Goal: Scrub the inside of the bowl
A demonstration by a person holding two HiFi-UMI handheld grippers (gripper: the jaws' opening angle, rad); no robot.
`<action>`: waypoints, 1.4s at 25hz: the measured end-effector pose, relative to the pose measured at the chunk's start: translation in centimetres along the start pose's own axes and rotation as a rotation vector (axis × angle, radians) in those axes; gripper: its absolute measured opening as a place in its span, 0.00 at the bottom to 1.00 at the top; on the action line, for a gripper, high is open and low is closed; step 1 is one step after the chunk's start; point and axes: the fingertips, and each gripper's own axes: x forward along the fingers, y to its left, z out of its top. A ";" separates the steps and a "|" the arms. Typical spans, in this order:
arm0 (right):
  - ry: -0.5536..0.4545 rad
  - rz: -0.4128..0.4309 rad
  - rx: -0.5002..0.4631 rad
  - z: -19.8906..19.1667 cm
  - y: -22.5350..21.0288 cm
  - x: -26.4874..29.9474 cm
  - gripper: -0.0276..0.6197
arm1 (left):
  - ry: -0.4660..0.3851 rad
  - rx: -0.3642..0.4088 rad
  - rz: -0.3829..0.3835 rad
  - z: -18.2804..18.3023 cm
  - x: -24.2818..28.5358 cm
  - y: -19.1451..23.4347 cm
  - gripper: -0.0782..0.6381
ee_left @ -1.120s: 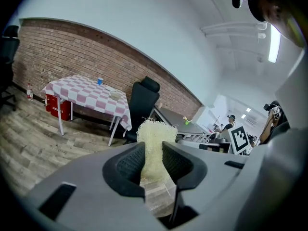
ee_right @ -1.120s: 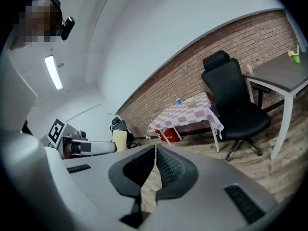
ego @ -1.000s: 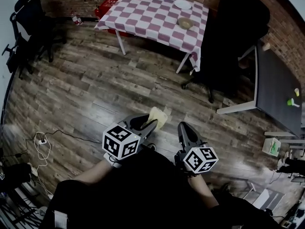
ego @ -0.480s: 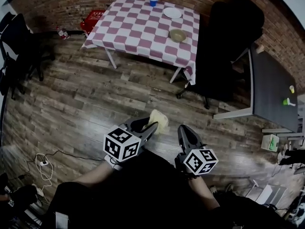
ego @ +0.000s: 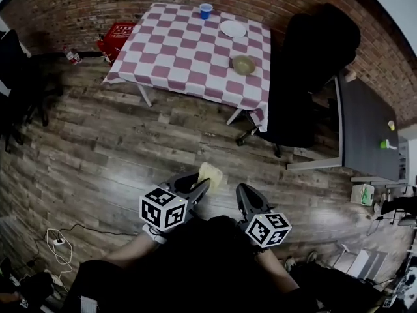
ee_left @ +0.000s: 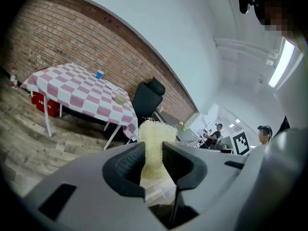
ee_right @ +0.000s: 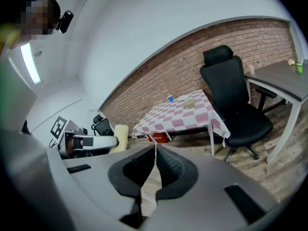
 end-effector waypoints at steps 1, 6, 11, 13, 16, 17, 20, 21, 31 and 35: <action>0.010 -0.005 -0.002 0.0 0.2 0.4 0.09 | -0.002 -0.015 -0.005 0.1 0.0 0.5 0.27; 0.049 -0.032 -0.033 0.5 0.8 2.2 0.09 | 0.008 -0.061 -0.032 0.6 0.2 2.1 0.27; 0.072 -0.025 -0.012 0.9 -0.1 3.6 0.09 | 0.025 -0.077 -0.027 1.1 1.4 3.2 0.27; 0.067 -0.018 0.001 1.6 -0.8 4.4 0.09 | 0.026 -0.071 -0.018 1.7 2.1 3.6 0.27; 0.054 0.001 -0.004 3.3 -1.3 6.1 0.09 | 0.016 -0.055 0.003 3.6 2.8 4.6 0.27; 0.052 0.009 -0.010 4.0 -1.5 6.7 0.09 | 0.010 -0.049 0.012 4.3 3.1 5.0 0.27; 0.055 0.036 -0.032 5.9 -2.4 8.4 0.09 | -0.007 -0.043 0.039 6.3 4.3 5.8 0.27; 0.055 0.043 -0.034 6.7 -2.9 8.9 0.09 | -0.010 -0.045 0.046 6.9 5.0 6.0 0.27; 0.068 0.086 -0.028 15.0 -10.1 12.8 0.09 | -0.011 -0.020 0.084 14.1 13.9 6.0 0.27; 0.063 0.107 -0.015 17.9 -13.0 13.8 0.09 | -0.013 -0.018 0.105 16.3 17.0 5.8 0.27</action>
